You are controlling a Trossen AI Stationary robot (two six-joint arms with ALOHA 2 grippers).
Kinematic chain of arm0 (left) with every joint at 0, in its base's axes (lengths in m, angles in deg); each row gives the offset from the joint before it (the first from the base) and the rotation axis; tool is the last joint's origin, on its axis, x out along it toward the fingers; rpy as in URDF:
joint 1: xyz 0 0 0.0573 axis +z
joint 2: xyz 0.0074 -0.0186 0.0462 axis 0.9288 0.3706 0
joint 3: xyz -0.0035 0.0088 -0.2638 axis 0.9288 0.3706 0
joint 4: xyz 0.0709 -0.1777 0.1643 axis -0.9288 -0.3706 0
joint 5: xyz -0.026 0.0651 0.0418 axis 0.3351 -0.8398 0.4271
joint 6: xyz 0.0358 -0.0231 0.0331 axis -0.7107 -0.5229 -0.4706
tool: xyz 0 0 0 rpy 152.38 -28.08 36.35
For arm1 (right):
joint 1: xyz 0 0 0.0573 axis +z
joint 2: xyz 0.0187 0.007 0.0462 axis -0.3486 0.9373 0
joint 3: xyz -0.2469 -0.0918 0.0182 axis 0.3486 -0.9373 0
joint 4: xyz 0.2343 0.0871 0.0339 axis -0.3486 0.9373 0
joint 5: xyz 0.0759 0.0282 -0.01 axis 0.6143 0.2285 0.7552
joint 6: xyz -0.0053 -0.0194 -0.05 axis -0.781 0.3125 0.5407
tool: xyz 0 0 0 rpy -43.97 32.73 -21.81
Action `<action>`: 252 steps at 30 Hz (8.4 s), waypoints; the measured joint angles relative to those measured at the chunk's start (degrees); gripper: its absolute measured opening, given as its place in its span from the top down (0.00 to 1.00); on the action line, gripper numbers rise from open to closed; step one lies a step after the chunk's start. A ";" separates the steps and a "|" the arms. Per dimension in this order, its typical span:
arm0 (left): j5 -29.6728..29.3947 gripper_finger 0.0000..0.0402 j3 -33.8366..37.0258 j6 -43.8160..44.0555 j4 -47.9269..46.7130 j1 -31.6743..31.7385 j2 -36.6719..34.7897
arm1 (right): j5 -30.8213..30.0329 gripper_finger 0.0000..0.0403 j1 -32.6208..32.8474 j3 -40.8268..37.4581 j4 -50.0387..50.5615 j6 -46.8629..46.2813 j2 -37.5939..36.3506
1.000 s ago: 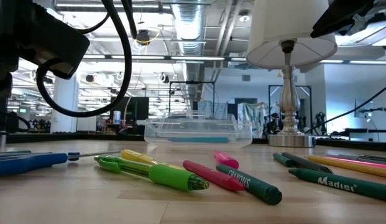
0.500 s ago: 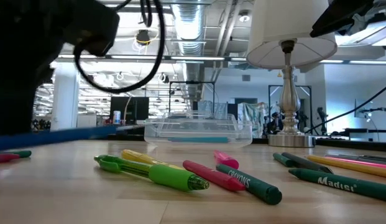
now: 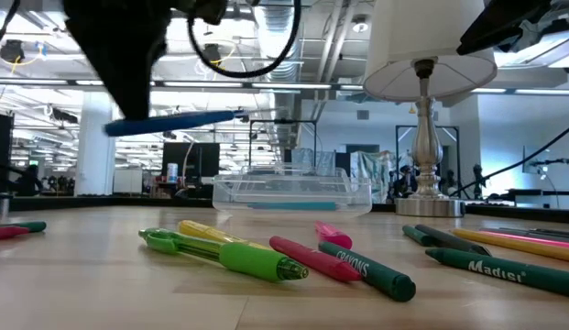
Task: Pick & place school supplies into a supply box
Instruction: Put the blue scissor into the transparent supply box, then put the orange pencil into the transparent supply box
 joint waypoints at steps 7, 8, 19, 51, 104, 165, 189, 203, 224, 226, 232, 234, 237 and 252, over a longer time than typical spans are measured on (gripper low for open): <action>-6.66 0.80 -1.99 -18.63 -7.70 8.81 -0.04 | -0.51 0.71 0.00 0.00 -0.02 -2.94 0.00; -6.77 0.80 -1.99 -21.51 -7.36 10.37 -0.04 | -1.02 0.71 0.00 0.00 -0.07 -3.65 0.07; -2.69 0.80 -1.99 -44.66 0.53 26.14 -0.33 | -3.15 0.71 -0.11 0.02 -1.03 -12.82 4.45; 12.02 0.80 -1.94 -62.34 10.54 36.22 -0.09 | -4.55 0.71 -0.11 0.02 -7.72 -13.96 13.00; 14.09 0.80 3.91 -64.03 16.30 35.83 0.43 | -7.14 0.71 -0.11 0.02 -7.68 -14.01 13.11; 20.24 0.61 2.91 -59.19 22.42 37.65 -9.14 | 9.92 0.71 19.76 0.00 -4.76 -84.30 37.49; 20.26 0.61 2.91 -62.73 27.38 37.71 -9.11 | 18.40 0.71 20.48 0.02 -7.57 -90.88 48.09; 20.26 0.61 2.91 -62.25 27.39 37.71 -9.11 | 21.19 0.71 19.74 0.00 -11.27 -86.06 53.12; 20.26 0.61 2.91 -60.46 26.36 37.67 -9.09 | 28.90 0.79 19.63 0.17 -8.96 -85.01 54.58; 20.26 0.61 2.91 -60.46 26.34 37.67 -9.09 | 29.19 0.83 19.63 0.14 -8.81 -84.88 54.58; 20.26 0.61 2.91 -60.39 26.34 37.67 -9.09 | 29.77 0.96 19.63 0.09 -8.94 -84.80 54.55; 20.25 0.61 2.91 -60.38 26.34 37.67 -9.09 | 29.77 0.98 19.65 0.09 -8.94 -84.65 54.55; 20.25 0.61 2.91 -60.35 26.34 37.67 -9.09 | 29.77 0.98 19.65 0.09 -8.84 -84.39 54.58; 20.26 0.61 2.91 -59.94 26.34 37.67 -9.09 | 25.26 0.99 19.90 -0.10 -8.74 -84.36 53.50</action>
